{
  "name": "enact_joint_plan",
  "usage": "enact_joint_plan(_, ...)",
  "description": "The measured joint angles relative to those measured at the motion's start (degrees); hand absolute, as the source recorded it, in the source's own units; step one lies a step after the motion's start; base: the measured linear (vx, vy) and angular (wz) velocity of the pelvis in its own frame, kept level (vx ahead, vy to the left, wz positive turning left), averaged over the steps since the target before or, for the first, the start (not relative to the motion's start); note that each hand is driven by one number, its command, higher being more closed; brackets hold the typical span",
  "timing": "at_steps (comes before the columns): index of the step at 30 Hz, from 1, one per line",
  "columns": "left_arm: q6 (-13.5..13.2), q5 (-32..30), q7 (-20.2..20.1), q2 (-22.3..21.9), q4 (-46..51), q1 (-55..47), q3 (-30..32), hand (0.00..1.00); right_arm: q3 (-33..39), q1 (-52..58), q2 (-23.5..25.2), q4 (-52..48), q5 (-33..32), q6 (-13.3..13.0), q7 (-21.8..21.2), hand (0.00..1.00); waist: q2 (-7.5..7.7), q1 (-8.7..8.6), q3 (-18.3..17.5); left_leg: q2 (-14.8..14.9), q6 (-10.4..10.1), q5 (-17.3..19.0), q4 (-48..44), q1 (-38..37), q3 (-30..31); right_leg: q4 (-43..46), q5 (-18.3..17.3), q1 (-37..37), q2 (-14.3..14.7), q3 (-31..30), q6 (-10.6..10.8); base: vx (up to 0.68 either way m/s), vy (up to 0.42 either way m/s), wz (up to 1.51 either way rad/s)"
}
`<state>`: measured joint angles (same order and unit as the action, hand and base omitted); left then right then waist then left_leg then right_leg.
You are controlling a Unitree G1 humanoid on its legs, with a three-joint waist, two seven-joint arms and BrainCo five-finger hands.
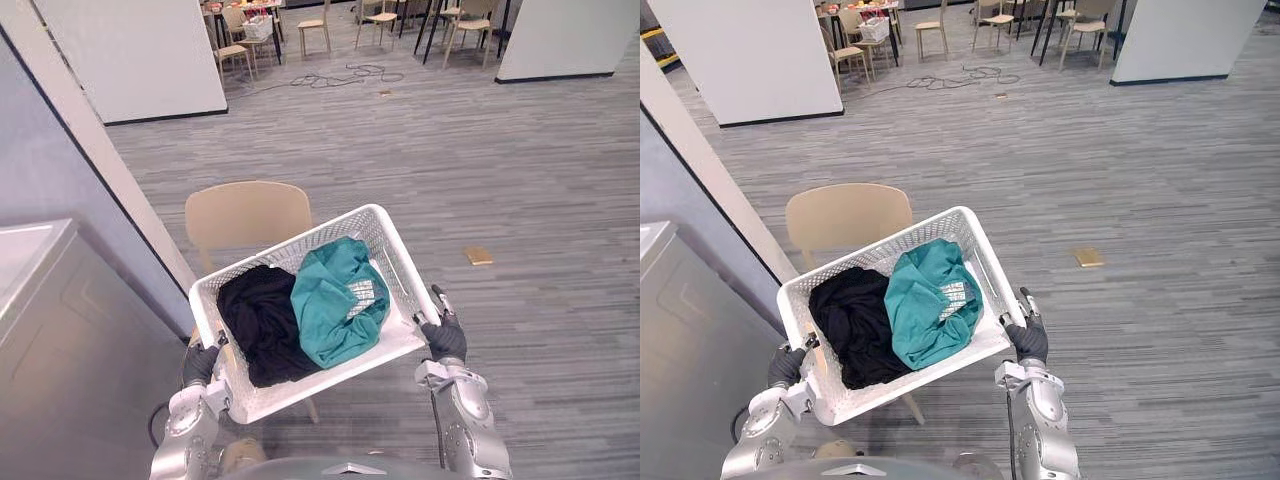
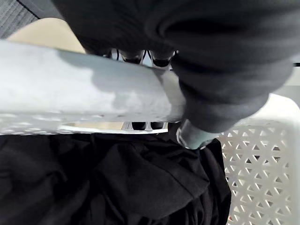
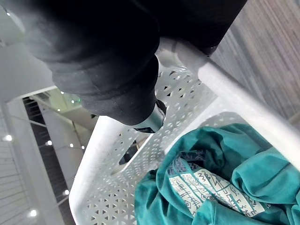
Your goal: Pick up the laundry basket with both hands and put the clothes into the washing machine.
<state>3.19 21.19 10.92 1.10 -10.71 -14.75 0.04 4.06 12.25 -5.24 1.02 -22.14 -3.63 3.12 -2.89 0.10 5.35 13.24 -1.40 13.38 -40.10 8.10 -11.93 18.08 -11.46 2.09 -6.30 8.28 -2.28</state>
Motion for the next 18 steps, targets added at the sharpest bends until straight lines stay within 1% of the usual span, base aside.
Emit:
enact_joint_plan(1, 0.0, 0.0, 0.0, 0.0, -0.3, 0.0, 0.0, 1.00, 0.0, 0.1, -0.1, 0.4, 0.0, 0.1, 0.0, 1.00, 0.04, -0.17, 0.0, 0.0, 0.0, -0.8, 6.0, 0.3, 2.0, -0.1, 0.2, -0.1, -1.2, -0.6, 0.3, 0.22, 0.187, -0.29)
enact_joint_plan(2, 0.0, 0.0, 0.0, 0.4, -0.8, -0.1, -0.1, 1.00, -0.3, 0.1, -0.2, 1.4, 0.0, 0.0, 0.0, 1.00, 0.43, -0.28, 0.1, -0.6, 0.4, -2.7, 12.6, -0.2, 4.6, -0.1, 0.2, -0.2, -2.7, -1.9, 0.9, 0.25, 0.270, -0.30)
enact_joint_plan(3, 0.0, 0.0, 0.0, 0.8, -1.4, -0.1, -0.1, 1.00, -0.6, -0.1, -0.4, 2.3, 0.0, -0.2, 0.0, 1.00, 0.59, -0.34, 0.1, -1.1, 0.3, -4.0, 15.3, -0.4, 6.1, -0.2, 0.2, -0.3, -3.3, -2.7, 1.6, 0.23, 0.333, -0.45)
enact_joint_plan(4, 0.0, 0.0, 0.0, 1.3, -2.4, -0.3, -0.1, 1.00, -1.9, -0.4, -1.8, 4.4, 0.0, -0.1, 0.0, 1.00, 0.08, -0.42, -0.3, -1.5, -0.4, -9.9, 21.1, -0.9, 9.2, -0.3, 0.1, -0.8, -3.8, -4.8, 3.9, 0.24, 0.410, -0.52)
enact_joint_plan(5, 0.0, 0.0, 0.0, 1.3, -2.8, -0.9, -0.2, 1.00, -2.6, -0.5, -2.6, 5.2, 0.0, 0.2, -0.1, 1.00, -1.08, -0.44, -1.0, -1.2, -1.3, -16.4, 23.4, -1.2, 9.9, -0.6, -0.1, -1.0, -3.6, -5.7, 5.7, 0.20, 0.410, -0.55)
enact_joint_plan(6, 0.0, 0.0, 0.0, 1.3, -3.1, -1.3, -0.2, 1.00, -3.0, -0.6, -2.9, 5.6, 0.0, 0.3, -0.2, 1.00, -2.06, -0.55, -1.5, -0.9, -2.6, -18.1, 24.1, -1.1, 9.9, -1.0, -0.3, -1.0, -3.2, -6.3, 7.1, 0.20, 0.446, -0.35)
enact_joint_plan(7, 0.0, 0.0, 0.0, 2.4, -4.8, -1.4, -0.1, 1.00, -4.0, -0.7, -1.9, 7.2, 0.0, 0.8, -0.2, 1.00, -1.19, -1.55, -2.1, -1.9, -7.4, -14.0, 26.0, -3.3, 8.7, -2.0, -0.2, -0.3, -4.7, -7.2, 9.7, 0.14, 0.371, -0.13)
enact_joint_plan(8, 0.0, 0.0, 0.0, 3.3, -5.0, -1.4, -0.2, 1.00, -4.0, -0.6, -1.5, 7.5, 0.1, 1.3, -0.2, 1.00, -0.06, -1.77, -2.1, -2.8, -7.5, -13.8, 27.5, -3.9, 8.4, -2.5, 0.4, -0.3, -5.7, -7.4, 10.3, 0.13, 0.408, -0.01)
enact_joint_plan(9, 0.0, 0.0, 0.0, 4.9, -5.0, -1.7, -0.3, 1.00, -4.7, -0.7, -0.5, 8.4, 0.1, 1.5, -0.2, 1.00, 1.73, -1.72, -2.2, -4.4, -7.5, -13.8, 29.4, -4.5, 7.7, -4.2, 2.0, -0.3, -7.2, -7.7, 10.5, 0.07, 0.306, 0.03)
enact_joint_plan(10, 0.0, 0.0, 0.0, 5.7, -5.0, -1.8, -0.2, 1.00, -5.3, -0.7, -0.3, 8.8, 0.1, 1.5, -0.3, 1.00, 2.22, -1.72, -2.1, -5.0, -7.5, -13.8, 29.8, -4.5, 7.2, -5.1, 3.0, -0.2, -7.7, -7.7, 10.6, 0.05, 0.319, -0.04)
enact_joint_plan(12, 0.0, 0.0, 0.0, 7.7, -4.9, -2.3, 0.0, 1.00, -6.8, -0.2, 0.2, 9.1, 0.3, 2.1, -0.5, 1.00, 2.88, -1.14, -2.2, -6.4, -7.4, -13.8, 30.9, -4.7, 7.0, -8.3, 7.0, 0.3, -9.1, -7.7, 11.2, 0.01, 0.257, -0.04)
enact_joint_plan(13, 0.0, 0.0, 0.0, 8.1, -4.9, -2.3, 0.0, 1.00, -7.1, 0.0, 0.1, 9.1, 0.3, 2.2, -0.5, 1.00, 2.54, -0.94, -2.0, -6.7, -7.4, -13.8, 31.2, -4.7, 6.8, -8.6, 7.5, 0.2, -9.4, -7.7, 11.2, -0.03, 0.176, -0.03)
enact_joint_plan(14, 0.0, 0.0, 0.0, 8.7, -4.5, -2.3, 0.1, 1.00, -7.5, 0.0, 0.1, 9.1, 0.3, 2.2, -0.7, 1.00, 2.54, -0.71, -1.9, -7.1, -6.8, -13.4, 31.6, -4.7, 6.1, -9.1, 7.7, 0.1, -9.8, -7.8, 11.2, -0.07, 0.095, -0.05)
enact_joint_plan(16, 0.0, 0.0, 0.0, 9.0, -4.3, -2.2, 0.4, 1.00, -8.0, -0.1, -0.1, 9.2, 0.3, 2.2, -0.7, 1.00, 2.45, -0.63, -1.8, -7.6, -6.5, -13.2, 32.9, -4.4, 5.5, -9.9, 7.6, -0.4, -10.1, -7.9, 11.4, -0.11, 0.055, -0.03)
enact_joint_plan(17, 0.0, 0.0, 0.0, 9.1, -3.9, -2.1, 0.5, 1.00, -8.0, -0.2, -0.2, 9.3, 0.3, 2.2, -1.0, 1.00, 2.27, -0.72, -1.6, -7.8, -6.1, -13.0, 33.6, -3.2, 5.4, -10.5, 6.9, -1.4, -10.3, -7.9, 12.4, -0.17, -0.013, -0.05)
enact_joint_plan(18, 0.0, 0.0, 0.0, 9.4, -3.9, -1.7, 0.9, 1.00, -8.2, -0.5, -0.5, 9.7, 0.3, 2.2, -1.3, 1.00, 2.41, -0.51, -1.0, -7.9, -6.1, -13.4, 33.1, -1.7, 5.1, -11.1, 6.1, -2.6, -10.5, -8.2, 13.4, -0.18, -0.037, -0.06)
